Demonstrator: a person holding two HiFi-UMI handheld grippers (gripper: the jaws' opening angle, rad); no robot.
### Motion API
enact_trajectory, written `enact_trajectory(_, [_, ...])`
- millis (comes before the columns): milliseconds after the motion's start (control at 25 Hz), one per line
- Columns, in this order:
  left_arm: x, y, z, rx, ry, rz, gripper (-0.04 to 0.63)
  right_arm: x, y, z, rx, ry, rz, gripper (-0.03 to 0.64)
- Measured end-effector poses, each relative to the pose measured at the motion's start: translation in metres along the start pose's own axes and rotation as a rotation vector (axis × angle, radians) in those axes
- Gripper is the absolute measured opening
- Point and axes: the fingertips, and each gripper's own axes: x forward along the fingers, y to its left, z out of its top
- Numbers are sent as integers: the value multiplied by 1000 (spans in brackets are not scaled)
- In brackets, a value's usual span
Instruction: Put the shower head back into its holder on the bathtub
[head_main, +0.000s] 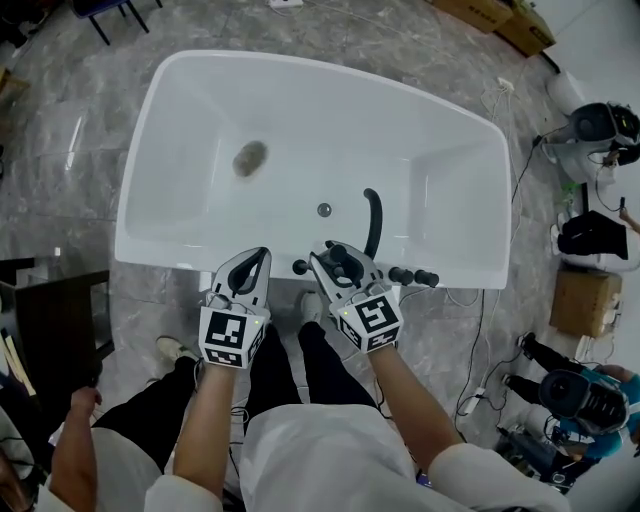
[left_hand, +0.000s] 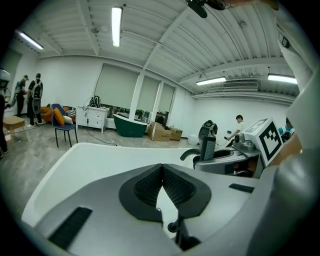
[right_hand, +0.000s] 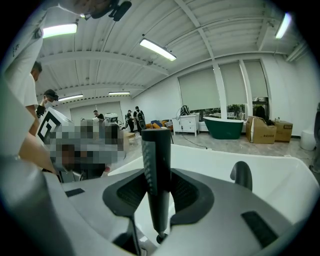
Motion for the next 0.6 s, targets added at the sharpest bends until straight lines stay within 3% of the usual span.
enact_trajectory(600, [12,-4,-34,-25,38,-26,9,17,4,-52,30,60,-35,143])
